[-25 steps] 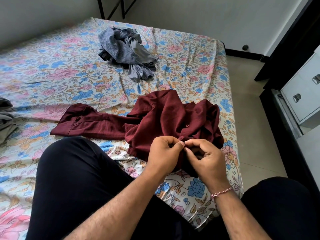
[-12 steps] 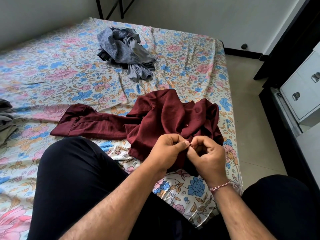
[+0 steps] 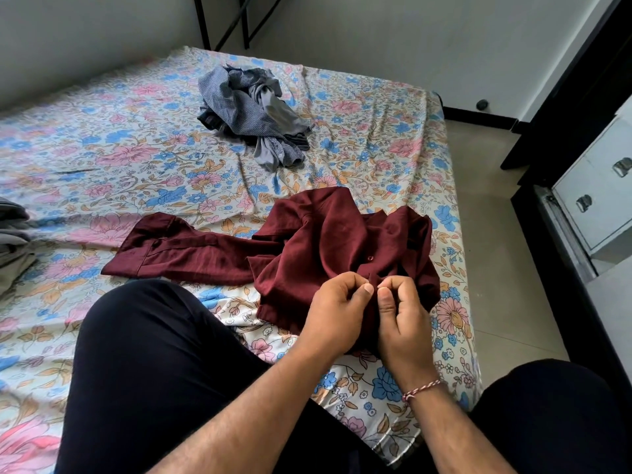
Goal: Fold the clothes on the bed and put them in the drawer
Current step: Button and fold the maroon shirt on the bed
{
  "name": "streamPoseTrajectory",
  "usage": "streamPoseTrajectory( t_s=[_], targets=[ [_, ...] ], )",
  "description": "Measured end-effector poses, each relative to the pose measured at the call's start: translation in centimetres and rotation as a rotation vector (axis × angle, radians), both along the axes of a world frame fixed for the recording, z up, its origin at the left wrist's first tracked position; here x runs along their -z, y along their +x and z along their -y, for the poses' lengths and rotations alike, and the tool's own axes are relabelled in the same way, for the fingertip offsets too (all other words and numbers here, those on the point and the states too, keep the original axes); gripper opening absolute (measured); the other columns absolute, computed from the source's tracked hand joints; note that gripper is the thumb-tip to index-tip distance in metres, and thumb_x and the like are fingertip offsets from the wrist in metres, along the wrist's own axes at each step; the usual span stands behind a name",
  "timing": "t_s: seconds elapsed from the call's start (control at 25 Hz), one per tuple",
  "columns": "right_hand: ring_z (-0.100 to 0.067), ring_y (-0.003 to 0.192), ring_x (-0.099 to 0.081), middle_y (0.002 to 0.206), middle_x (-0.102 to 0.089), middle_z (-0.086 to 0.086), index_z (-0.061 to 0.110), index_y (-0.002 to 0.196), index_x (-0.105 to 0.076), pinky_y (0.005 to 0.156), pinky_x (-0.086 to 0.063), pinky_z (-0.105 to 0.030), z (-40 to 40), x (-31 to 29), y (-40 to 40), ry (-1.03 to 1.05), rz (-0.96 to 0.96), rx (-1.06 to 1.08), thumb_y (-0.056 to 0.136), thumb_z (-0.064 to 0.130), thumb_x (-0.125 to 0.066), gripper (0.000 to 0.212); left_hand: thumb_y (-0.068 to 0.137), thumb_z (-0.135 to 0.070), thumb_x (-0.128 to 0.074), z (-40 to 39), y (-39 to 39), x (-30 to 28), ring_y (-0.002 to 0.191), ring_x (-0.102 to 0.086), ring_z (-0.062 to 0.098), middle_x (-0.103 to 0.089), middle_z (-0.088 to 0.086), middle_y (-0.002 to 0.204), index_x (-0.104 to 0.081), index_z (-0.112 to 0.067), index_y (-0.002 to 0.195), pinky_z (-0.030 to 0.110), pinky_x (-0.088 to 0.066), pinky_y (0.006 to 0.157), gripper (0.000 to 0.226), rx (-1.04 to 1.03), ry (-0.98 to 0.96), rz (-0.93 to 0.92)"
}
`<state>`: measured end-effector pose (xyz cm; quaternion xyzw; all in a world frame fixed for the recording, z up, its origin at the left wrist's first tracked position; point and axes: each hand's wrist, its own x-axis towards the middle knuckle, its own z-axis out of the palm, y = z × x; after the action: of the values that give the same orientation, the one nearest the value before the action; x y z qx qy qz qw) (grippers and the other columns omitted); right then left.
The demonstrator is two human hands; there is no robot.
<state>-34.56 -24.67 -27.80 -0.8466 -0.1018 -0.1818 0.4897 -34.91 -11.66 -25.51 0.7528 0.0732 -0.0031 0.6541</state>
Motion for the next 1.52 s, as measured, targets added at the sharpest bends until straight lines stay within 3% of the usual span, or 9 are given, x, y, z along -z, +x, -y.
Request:
streamPoseTrajectory(
  t_s=[0.2, 0.32, 0.56, 0.72, 0.88, 0.96, 1.12, 1.36, 1.52],
  targets=[
    [0.003, 0.096, -0.064, 0.100, -0.066, 0.021, 0.028, 0.114, -0.062, 0.079, -0.051, -0.014, 2.9, -1.4, 1.2, -0.189, -0.175, -0.287, 0.095, 0.028, -0.071, 0.021, 0.105, -0.030, -0.059, -1.7, 1.2, -1.3, 0.055, -0.055, 0.003, -0.061, -0.012, 0.064, -0.065, -0.024, 0.086, 0.033, -0.051, 0.059, 0.020, -0.057, 0.278, 0.124],
    [0.004, 0.089, -0.066, 0.090, -0.072, 0.021, 0.033, 0.095, -0.073, 0.074, -0.050, -0.014, 4.7, -2.4, 2.0, -0.274, -0.185, -0.247, 0.092, 0.021, -0.076, 0.013, 0.099, -0.036, -0.070, -4.7, 2.5, -4.8, 0.042, -0.042, 0.006, -0.052, -0.012, 0.054, -0.069, -0.019, 0.087, 0.023, -0.037, 0.044, 0.021, 0.365, 0.307, 0.060],
    [-0.006, 0.065, -0.066, 0.075, -0.074, 0.002, 0.029, 0.076, -0.078, 0.060, -0.052, -0.018, 9.3, -10.0, 7.0, -0.181, -0.402, -0.372, 0.077, 0.029, -0.081, 0.003, 0.088, -0.027, -0.082, -13.7, 7.5, -10.2, 0.069, -0.070, 0.006, -0.075, -0.008, 0.079, -0.075, -0.015, 0.098, 0.016, -0.050, 0.061, 0.017, 0.918, 0.574, -0.017],
    [-0.008, 0.060, -0.062, 0.071, -0.073, -0.004, 0.016, 0.080, -0.079, 0.054, -0.049, -0.019, 9.4, -14.9, 12.6, -0.363, -0.490, -0.365, 0.077, 0.029, -0.081, 0.014, 0.094, -0.009, -0.074, -15.4, 12.0, -11.7, 0.072, -0.069, 0.007, -0.077, 0.000, 0.084, -0.077, -0.006, 0.098, 0.023, -0.054, 0.068, 0.005, 0.686, 0.372, 0.039],
    [-0.005, 0.075, -0.063, 0.088, -0.076, -0.001, 0.016, 0.093, -0.077, 0.070, -0.048, -0.014, 6.6, -19.1, 17.4, -0.218, 0.298, 0.302, 0.090, 0.038, -0.076, 0.022, 0.088, -0.021, -0.080, -11.9, 17.0, -17.7, 0.052, -0.055, 0.004, -0.067, -0.009, 0.065, -0.080, -0.019, 0.088, 0.021, -0.046, 0.052, 0.002, -0.046, 0.435, 0.508],
    [-0.014, 0.081, -0.066, 0.092, -0.076, 0.001, 0.018, 0.096, -0.074, 0.073, -0.052, -0.026, 5.1, -18.5, 16.3, -0.244, 0.475, 0.386, 0.095, 0.037, -0.066, 0.021, 0.084, -0.034, -0.080, -10.0, 16.5, -18.5, 0.057, -0.057, 0.004, -0.068, -0.009, 0.067, -0.081, -0.021, 0.087, 0.022, -0.047, 0.059, 0.013, -0.101, 0.534, 0.638],
    [-0.016, 0.066, -0.067, 0.070, -0.069, 0.011, 0.029, 0.082, -0.071, 0.059, -0.055, -0.032, 3.5, -9.5, 9.0, -0.507, -0.060, 0.277, 0.086, 0.050, -0.073, 0.022, 0.084, -0.041, -0.075, -8.6, 10.3, -9.1, 0.079, -0.070, 0.019, -0.074, -0.004, 0.078, -0.079, -0.020, 0.087, 0.032, -0.052, 0.071, 0.022, 0.256, 1.003, 0.319],
    [-0.018, 0.079, -0.074, 0.079, -0.078, 0.001, 0.023, 0.088, -0.077, 0.073, -0.060, -0.031, 2.2, -3.2, -0.4, 0.242, -0.491, 0.075, 0.090, 0.022, -0.079, 0.002, 0.090, -0.025, -0.080, -4.9, 2.7, -2.5, 0.063, -0.063, 0.015, -0.074, 0.012, 0.074, -0.079, -0.018, 0.079, 0.034, -0.052, 0.063, 0.013, 0.054, 0.080, -0.065],
    [-0.017, 0.073, -0.072, 0.077, -0.077, -0.004, 0.016, 0.089, -0.077, 0.069, -0.060, -0.033, 0.9, -4.2, -1.6, 0.547, -0.473, 0.067, 0.087, 0.011, -0.080, 0.006, 0.091, -0.025, -0.081, -1.8, -0.6, -2.5, 0.069, -0.068, 0.019, -0.078, 0.014, 0.082, -0.080, -0.017, 0.083, 0.041, -0.058, 0.071, 0.011, -0.075, -0.115, -0.036]
  ],
)
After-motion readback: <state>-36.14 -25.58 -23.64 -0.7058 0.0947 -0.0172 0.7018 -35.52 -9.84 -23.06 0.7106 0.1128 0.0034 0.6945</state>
